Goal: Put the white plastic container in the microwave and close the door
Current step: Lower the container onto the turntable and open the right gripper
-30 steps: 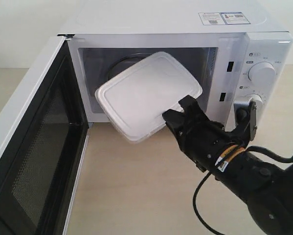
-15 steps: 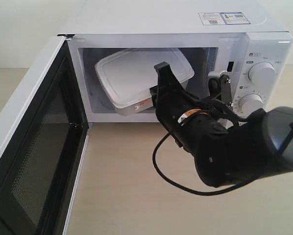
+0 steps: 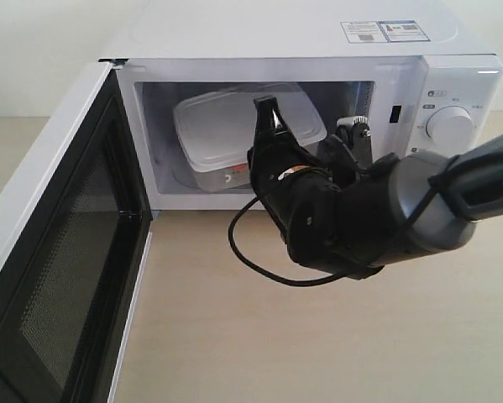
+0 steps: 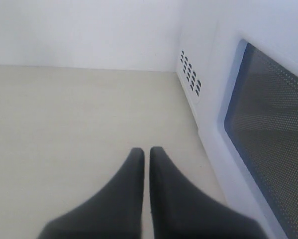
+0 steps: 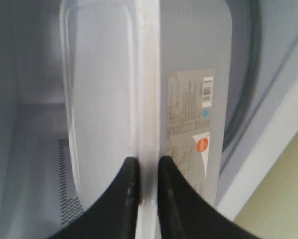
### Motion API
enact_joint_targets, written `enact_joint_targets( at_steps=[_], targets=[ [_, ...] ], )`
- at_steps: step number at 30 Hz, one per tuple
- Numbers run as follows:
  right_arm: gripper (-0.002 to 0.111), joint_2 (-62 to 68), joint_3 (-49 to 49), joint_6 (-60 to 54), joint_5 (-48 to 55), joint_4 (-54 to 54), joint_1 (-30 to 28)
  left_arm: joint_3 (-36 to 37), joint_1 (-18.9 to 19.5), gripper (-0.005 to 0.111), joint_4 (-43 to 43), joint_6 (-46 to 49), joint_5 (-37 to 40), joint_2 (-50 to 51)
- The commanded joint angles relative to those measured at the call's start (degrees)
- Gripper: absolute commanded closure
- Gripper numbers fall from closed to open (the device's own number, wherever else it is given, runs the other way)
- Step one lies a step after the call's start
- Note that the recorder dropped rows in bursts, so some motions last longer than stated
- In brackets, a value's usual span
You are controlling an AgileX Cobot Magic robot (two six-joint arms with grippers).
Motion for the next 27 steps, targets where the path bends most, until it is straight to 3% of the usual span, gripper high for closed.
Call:
enact_joint_targets(
  at_steps=[1,5,14,27],
  targets=[
    [0.109,2.6,-2.2,0.0,-1.2,2.4,0.2,0.2,0.2,0.102,-0.4,0.2,-0.1,-0.2],
    [0.109,4.4,-4.3,0.2,-2.5,7.2,0.0,0.2,0.2,0.102,-0.4,0.2,-0.1,-0.2],
    [0.109,6.0,-7.3,-3.7,-8.4,4.1,0.0,0.2,0.2,0.102,-0.4,0.2,-0.1,-0.2],
    [0.108,6.0,-7.3,-1.4,-5.6,3.4,0.0,0.2,0.2,0.102,-0.4,0.2,-0.1,-0.2]
  ],
)
